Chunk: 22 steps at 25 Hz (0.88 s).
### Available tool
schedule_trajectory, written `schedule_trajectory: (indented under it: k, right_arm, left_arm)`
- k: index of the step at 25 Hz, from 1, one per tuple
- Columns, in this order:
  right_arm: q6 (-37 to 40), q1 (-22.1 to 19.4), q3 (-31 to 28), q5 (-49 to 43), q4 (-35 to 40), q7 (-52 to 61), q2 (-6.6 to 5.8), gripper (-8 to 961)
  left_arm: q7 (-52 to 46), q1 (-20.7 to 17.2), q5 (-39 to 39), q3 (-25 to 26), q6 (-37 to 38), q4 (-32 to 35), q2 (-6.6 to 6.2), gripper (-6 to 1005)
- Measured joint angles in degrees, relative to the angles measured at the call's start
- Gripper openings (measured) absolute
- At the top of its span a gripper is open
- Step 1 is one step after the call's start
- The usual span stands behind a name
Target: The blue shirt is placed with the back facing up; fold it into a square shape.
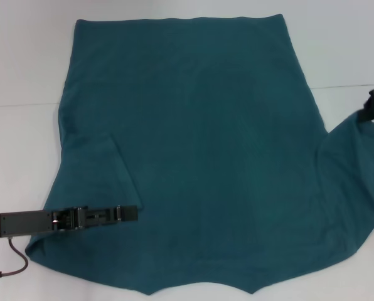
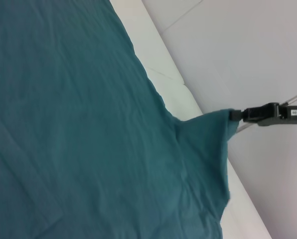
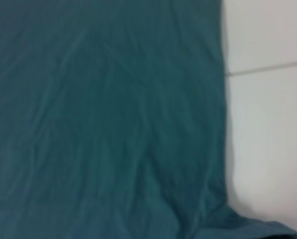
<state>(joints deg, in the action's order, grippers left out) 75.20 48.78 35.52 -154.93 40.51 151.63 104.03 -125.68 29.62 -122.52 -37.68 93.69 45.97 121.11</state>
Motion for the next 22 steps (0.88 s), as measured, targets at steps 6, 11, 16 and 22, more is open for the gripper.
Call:
schedule_trajectory:
  k: [6,11,16,22]
  right_arm:
    - [4.36,2.08,1.92,0.99,-0.39,0.10,1.29,21]
    - [5.12,3.19,4.86,0.89,-1.86,0.16,3.68,22]
    - [3.44,4.71,6.58,0.75,-4.25,0.17,5.22,23]
    - [-0.13,6.05,9.10,0.58,-6.28,3.11,5.93,24]
  left_arm:
    - [0.00,0.15,0.00,0.00,-0.65,-0.03,-0.05,919]
    - [0.00,0.36,0.00,0.03,-1.36,-0.07,-0.13,918]
    - [0.00,0.42,0.00,0.06,-2.04,-0.09,0.03,917]
    - [-0.09,0.44,0.00,0.07,-2.61,-0.09,0.28,919]
